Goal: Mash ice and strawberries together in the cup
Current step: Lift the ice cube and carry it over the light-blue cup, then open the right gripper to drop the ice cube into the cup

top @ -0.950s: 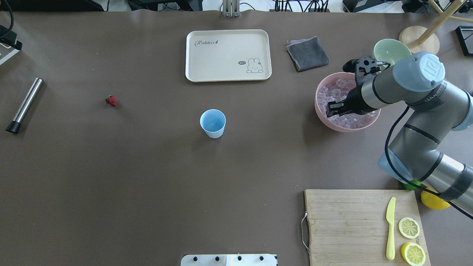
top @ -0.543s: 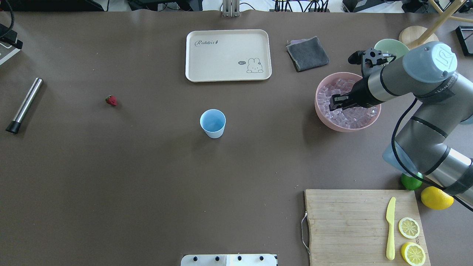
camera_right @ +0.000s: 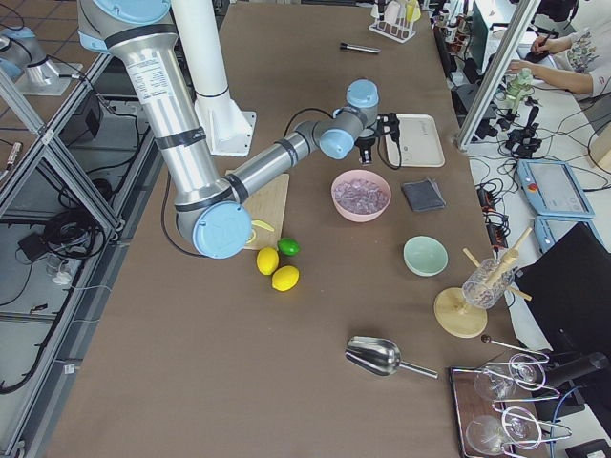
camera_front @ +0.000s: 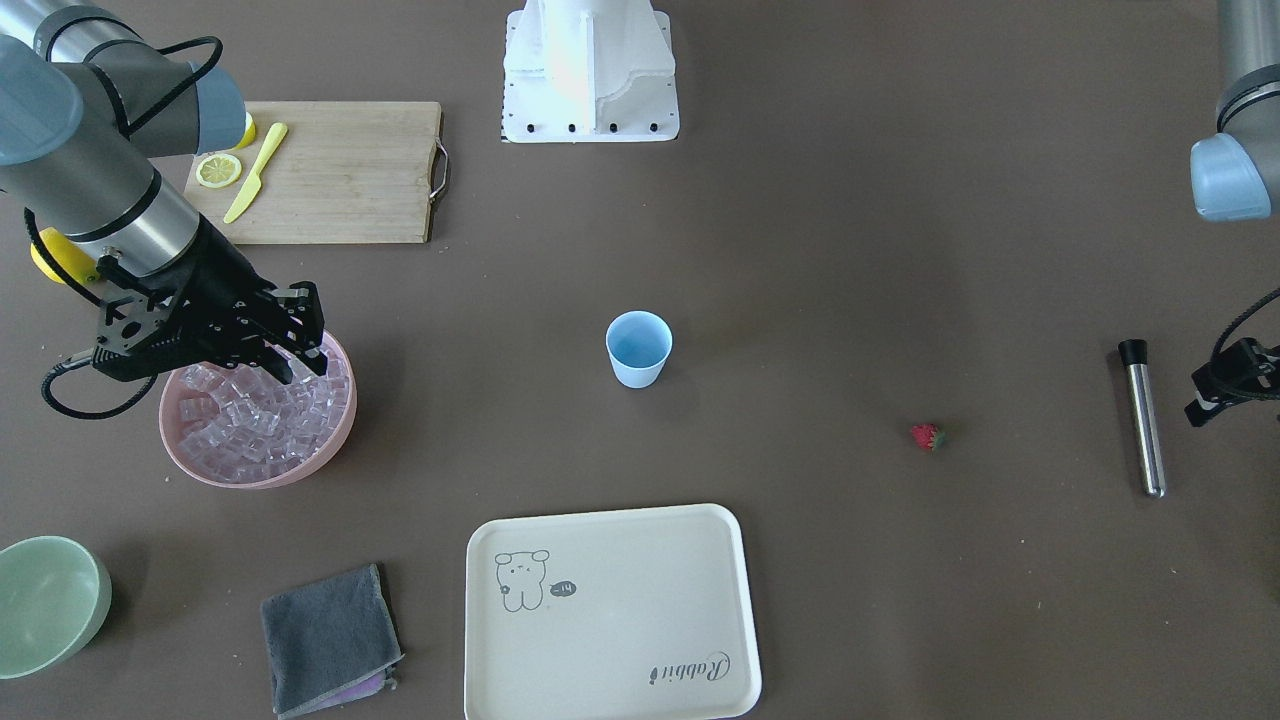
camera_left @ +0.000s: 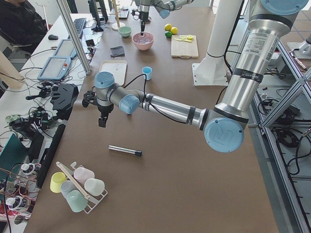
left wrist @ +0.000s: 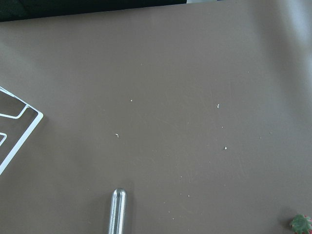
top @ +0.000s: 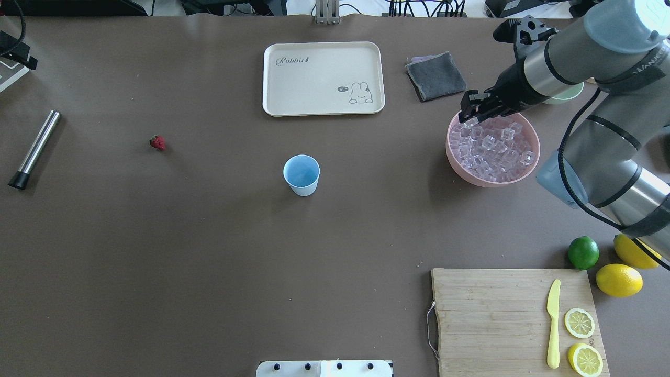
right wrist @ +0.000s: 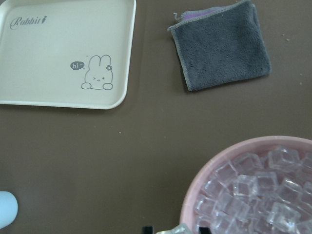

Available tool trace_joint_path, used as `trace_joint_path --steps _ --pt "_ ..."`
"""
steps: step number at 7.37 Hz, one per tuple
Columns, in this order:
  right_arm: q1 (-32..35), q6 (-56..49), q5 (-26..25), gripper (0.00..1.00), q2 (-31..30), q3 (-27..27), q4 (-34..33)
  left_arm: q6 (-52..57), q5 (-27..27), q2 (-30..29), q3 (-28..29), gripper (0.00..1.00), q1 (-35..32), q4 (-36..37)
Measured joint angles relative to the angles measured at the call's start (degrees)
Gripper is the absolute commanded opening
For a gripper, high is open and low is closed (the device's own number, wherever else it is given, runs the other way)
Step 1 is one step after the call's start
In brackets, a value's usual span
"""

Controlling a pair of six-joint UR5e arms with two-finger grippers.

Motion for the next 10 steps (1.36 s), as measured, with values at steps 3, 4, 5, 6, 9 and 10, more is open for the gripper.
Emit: trace_joint_path --steps 3,4,5,6,9,10 --pt "-9.63 8.49 -11.84 0.0 16.85 -4.08 -11.34 -0.88 0.0 -0.72 0.28 0.98 1.01 0.0" --pt "-12.87 12.03 -15.34 0.0 22.96 -8.67 -11.86 -0.9 0.02 -0.92 0.58 0.98 1.26 -0.02" --pt "-15.67 15.02 -18.33 0.0 29.41 -14.87 -11.9 -1.02 0.06 -1.27 1.0 0.98 1.7 -0.04" --pt "-18.26 16.98 -21.38 0.0 33.64 -19.99 -11.03 -1.25 0.08 -1.66 1.46 0.98 2.16 -0.04" --pt "-20.84 14.76 -24.44 0.0 32.44 -22.87 -6.32 -1.63 0.09 -2.01 2.28 0.98 2.49 -0.98" --pt "-20.8 13.24 -24.4 0.0 30.53 -21.17 -6.06 -1.68 0.09 -1.89 2.08 0.98 2.51 -1.27"
